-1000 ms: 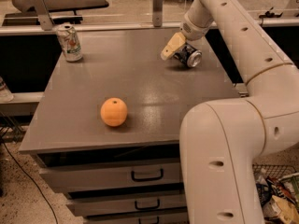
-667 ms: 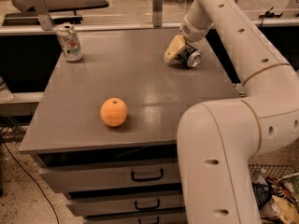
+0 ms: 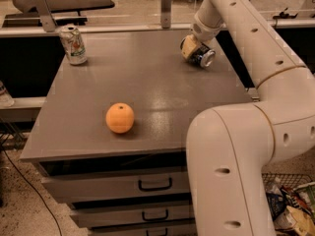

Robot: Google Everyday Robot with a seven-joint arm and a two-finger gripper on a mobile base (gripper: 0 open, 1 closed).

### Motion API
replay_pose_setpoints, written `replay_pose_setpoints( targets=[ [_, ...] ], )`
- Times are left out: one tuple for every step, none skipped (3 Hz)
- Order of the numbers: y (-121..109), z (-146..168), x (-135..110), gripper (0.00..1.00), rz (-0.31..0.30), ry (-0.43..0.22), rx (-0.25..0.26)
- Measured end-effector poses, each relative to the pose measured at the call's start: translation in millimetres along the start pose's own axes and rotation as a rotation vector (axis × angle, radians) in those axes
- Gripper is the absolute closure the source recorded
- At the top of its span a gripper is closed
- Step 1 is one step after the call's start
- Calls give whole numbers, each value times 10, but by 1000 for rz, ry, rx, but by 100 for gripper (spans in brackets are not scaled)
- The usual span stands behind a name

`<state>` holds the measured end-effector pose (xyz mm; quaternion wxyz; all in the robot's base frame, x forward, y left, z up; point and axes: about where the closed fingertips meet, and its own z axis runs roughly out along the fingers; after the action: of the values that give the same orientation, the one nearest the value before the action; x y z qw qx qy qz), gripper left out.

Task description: Place pepsi can upright

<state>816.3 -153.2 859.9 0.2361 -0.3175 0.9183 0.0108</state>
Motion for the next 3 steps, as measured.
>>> replay_pose_setpoints(
  targets=[
    [-74, -240, -123, 87, -13, -73, 30],
    [-138, -556, -229, 100, -22, -209, 32],
    [-140, -808, -292, 100, -22, -403, -10]
  ],
)
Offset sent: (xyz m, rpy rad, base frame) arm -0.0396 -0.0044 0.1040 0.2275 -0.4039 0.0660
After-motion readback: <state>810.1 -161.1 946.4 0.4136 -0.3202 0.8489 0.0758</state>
